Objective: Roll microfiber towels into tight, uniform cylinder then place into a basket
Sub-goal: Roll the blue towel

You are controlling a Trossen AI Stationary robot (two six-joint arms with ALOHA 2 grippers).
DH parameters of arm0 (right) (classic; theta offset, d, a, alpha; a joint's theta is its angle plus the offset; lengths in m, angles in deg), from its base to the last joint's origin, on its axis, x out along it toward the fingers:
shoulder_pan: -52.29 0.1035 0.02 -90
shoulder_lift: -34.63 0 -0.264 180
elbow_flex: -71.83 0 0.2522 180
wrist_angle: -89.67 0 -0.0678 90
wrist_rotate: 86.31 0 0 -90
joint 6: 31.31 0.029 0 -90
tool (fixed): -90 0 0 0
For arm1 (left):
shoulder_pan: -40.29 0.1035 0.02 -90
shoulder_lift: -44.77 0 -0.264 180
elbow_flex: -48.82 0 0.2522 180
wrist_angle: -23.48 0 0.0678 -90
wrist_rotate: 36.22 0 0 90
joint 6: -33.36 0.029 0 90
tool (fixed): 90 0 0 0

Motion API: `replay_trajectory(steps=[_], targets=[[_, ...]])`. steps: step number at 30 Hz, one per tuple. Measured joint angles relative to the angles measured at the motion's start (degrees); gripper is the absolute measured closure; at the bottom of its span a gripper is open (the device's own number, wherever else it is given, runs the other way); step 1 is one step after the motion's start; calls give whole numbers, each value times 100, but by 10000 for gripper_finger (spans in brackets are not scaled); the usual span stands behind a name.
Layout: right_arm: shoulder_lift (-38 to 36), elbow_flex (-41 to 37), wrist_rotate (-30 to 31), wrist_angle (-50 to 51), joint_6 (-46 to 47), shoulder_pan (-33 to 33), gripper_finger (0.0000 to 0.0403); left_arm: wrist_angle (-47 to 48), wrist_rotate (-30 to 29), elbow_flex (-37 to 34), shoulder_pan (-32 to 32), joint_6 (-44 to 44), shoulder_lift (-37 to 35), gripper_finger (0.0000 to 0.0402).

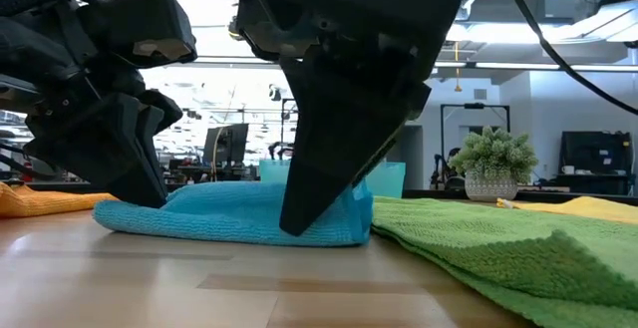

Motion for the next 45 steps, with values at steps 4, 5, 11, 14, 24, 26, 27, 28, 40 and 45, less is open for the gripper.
replay_trajectory(steps=[4,5,11,14,24,26,27,28,40,45], targets=[[-127,-9,-6,104,-381,54,195,0,4,-2,0,-7,0,401],[-185,-15,6,191,-460,83,194,0,2,-2,0,-10,1,401],[-517,1,112,333,-964,297,198,26,19,-2,0,-13,2,401],[-693,-2,396,579,-1136,489,200,15,16,-2,0,-22,4,401],[-783,-23,1687,1481,-1289,1013,200,-87,8,-9,0,-52,4,401],[-796,-183,1877,1545,-1249,1049,203,-87,11,-9,0,-51,5,401],[-817,-301,1956,1592,-1181,1061,204,-88,10,-9,0,-52,7,401],[-875,-452,2063,1722,-1069,1073,206,-90,10,-9,0,-50,7,401],[-2675,-2833,2210,991,264,935,236,-105,65,-7,0,-55,7,401],[-3557,-3947,2229,-1073,285,1071,247,-101,77,-7,0,-104,7,401]])
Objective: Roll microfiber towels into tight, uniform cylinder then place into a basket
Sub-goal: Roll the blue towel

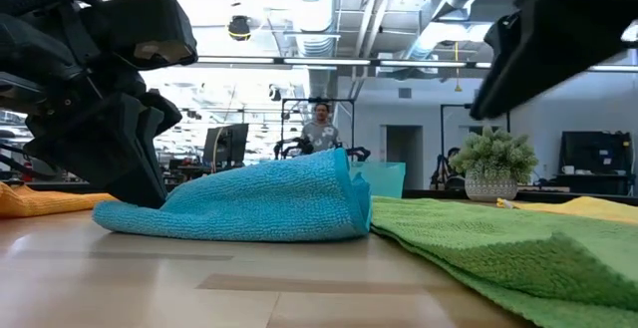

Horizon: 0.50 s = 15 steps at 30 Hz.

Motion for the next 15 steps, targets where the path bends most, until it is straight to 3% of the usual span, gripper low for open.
replay_trajectory(steps=[5,15], targets=[[-205,-614,-23,-1852,-78,111,252,7,42,0,2,-125,0,401],[665,-698,-350,-2904,-236,-236,251,-10,51,0,2,-171,0,401]])
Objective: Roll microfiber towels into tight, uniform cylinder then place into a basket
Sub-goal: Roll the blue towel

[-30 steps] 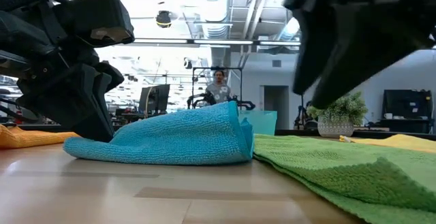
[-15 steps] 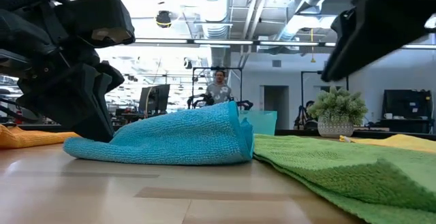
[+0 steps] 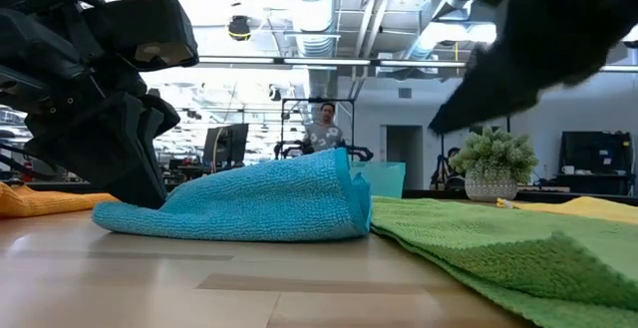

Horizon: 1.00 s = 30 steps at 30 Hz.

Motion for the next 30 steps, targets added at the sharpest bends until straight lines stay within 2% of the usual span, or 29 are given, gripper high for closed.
replay_trajectory(steps=[6,14,21,30], targets=[[486,234,-415,-560,-314,-204,220,2,4,0,0,-123,0,401],[549,807,-439,-607,-1768,71,170,7,39,0,0,-194,0,401],[571,905,-380,-491,-2606,184,170,2,44,2,0,-374,2,401],[1264,901,-424,-1359,-3458,103,170,2,44,2,-2,-488,2,401]])
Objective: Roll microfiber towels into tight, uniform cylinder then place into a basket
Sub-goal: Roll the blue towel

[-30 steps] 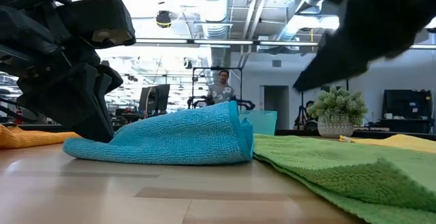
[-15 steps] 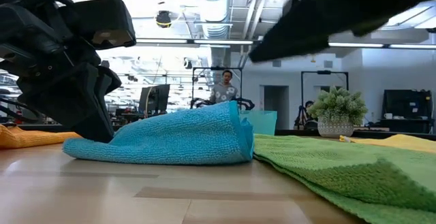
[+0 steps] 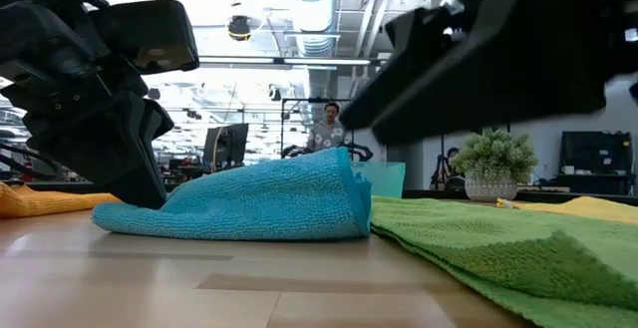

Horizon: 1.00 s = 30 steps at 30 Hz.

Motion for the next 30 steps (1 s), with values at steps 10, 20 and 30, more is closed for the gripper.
replay_trajectory(steps=[10,20,30], targets=[[142,213,-70,59,-279,-252,171,-2,44,0,0,-132,0,401],[145,208,-492,42,-150,-406,171,-1,46,0,0,-262,0,401],[621,285,-529,218,47,-455,171,2,75,-3,20,-262,-2,401]])
